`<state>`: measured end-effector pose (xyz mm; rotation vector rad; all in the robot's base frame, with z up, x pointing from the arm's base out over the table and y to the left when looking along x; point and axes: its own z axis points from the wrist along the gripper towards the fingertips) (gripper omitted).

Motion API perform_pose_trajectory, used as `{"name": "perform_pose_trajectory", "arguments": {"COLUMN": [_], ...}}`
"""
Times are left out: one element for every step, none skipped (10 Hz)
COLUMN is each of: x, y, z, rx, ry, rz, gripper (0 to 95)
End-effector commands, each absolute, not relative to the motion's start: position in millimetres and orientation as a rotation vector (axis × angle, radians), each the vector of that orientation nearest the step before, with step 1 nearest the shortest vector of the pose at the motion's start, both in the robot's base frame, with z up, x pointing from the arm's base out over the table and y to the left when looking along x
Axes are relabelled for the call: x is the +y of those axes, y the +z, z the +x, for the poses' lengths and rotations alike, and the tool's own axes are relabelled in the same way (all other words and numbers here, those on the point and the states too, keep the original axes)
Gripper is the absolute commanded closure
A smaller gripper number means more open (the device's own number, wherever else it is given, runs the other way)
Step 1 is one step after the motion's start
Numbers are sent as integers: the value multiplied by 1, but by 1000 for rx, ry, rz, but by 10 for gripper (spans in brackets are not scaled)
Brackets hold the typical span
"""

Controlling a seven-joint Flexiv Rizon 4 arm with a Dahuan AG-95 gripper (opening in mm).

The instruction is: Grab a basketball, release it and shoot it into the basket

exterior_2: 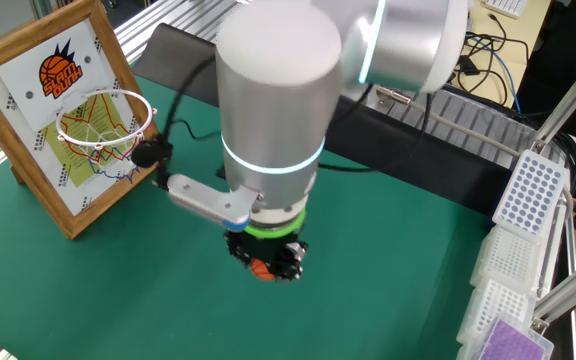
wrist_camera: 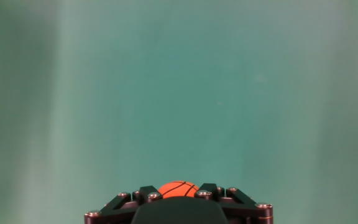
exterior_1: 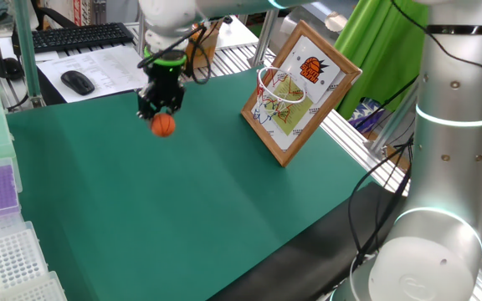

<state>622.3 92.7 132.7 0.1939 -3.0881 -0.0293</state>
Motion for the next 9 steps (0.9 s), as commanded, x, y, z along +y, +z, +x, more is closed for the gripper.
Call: {"name": "perform_pose_trajectory", "arguments": {"x": [82, 78, 74, 70, 68, 68, 68, 68, 68], "y": [148, 153, 157, 160, 162, 162, 162, 162, 162], "z": [615, 613, 612, 612, 612, 612, 612, 612, 612], "rx": [-3086, -3085, -3082, -3075, -3069, -3069, -3069, -3074, -3076], "ry": [-24, -18, -10, 17, 81, 79, 76, 72, 65], "rz": [225, 239, 256, 295, 342, 334, 329, 309, 294], "gripper": [760, 760, 760, 760, 760, 760, 760, 950, 950]}}
